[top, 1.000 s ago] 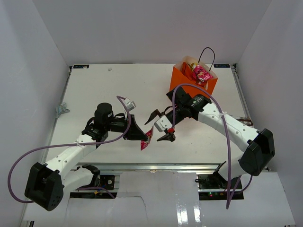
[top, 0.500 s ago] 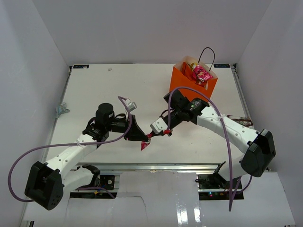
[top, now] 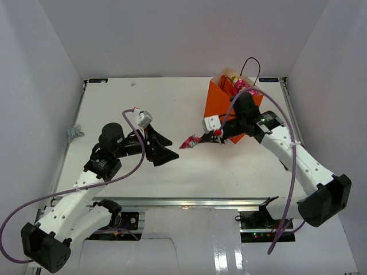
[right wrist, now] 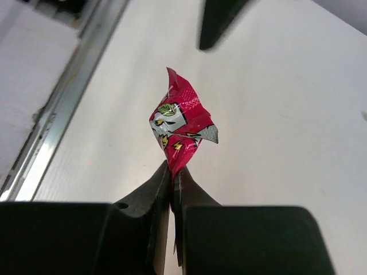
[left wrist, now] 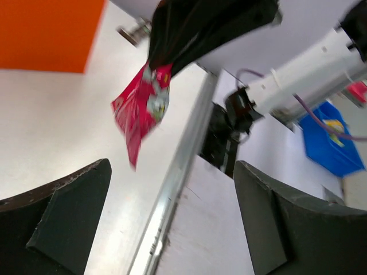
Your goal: Place the snacks into the paper bag
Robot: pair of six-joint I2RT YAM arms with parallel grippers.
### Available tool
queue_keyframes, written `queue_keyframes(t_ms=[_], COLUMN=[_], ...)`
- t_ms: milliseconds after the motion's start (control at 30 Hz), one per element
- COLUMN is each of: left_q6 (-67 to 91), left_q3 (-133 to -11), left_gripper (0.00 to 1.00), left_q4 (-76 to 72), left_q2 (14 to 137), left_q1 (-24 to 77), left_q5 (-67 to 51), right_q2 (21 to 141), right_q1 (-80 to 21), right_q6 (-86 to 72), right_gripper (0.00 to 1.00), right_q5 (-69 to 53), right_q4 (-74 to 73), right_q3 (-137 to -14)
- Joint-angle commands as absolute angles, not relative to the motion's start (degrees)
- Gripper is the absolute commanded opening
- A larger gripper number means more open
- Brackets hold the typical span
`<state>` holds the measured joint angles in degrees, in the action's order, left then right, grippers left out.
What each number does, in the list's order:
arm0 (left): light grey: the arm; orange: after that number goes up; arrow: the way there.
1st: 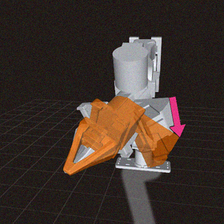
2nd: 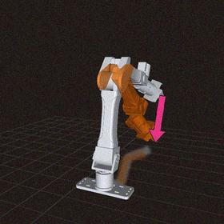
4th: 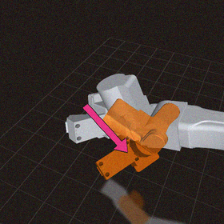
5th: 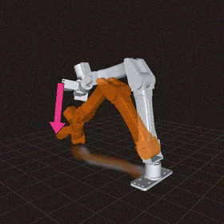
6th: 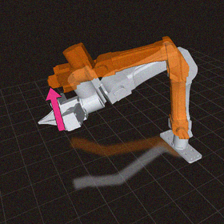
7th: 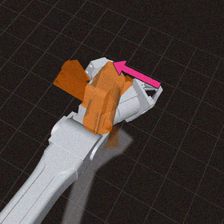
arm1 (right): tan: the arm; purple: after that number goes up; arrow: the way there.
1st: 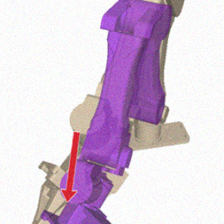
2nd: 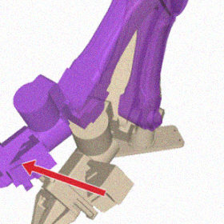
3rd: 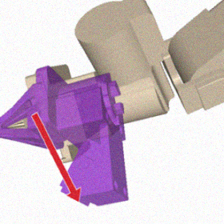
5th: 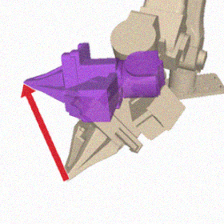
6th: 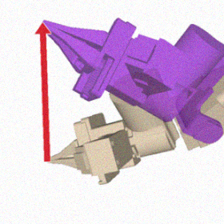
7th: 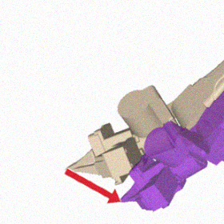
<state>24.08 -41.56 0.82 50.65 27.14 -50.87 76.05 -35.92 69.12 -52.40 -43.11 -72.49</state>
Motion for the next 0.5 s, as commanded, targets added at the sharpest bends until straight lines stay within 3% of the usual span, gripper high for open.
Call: queue_keyframes(t_ms=[0,133,233,467], left_q6=[21.35,23.64,25.04,25.84], left_q3=[-44.82,-43.95,-42.81,-44.38], left_gripper=[0.98,0.98,0.98,0.98], left_q4=[5.35,5.98,4.93,6.85], left_q2=[47.11,45.79,46.05,47.55], left_q1=[26.81,26.81,26.81,26.81], left_q5=[-35.30,-24.10,-20.23,-14.07], right_q2=[71.47,69.96,71.10,74.09], right_q1=[-27.02,-19.26,-13.28,-6.95], right_q6=[51.50,21.99,9.99,0.44], right_gripper=[0.08,0.08,0.08,0.08], right_q5=[-56.87,-45.38,-39.66,-18.73], right_q4=[-36.67,-20.06,-15.22,-9.32], right_q3=[-80.39,-88.21,-93.93,-93.96])
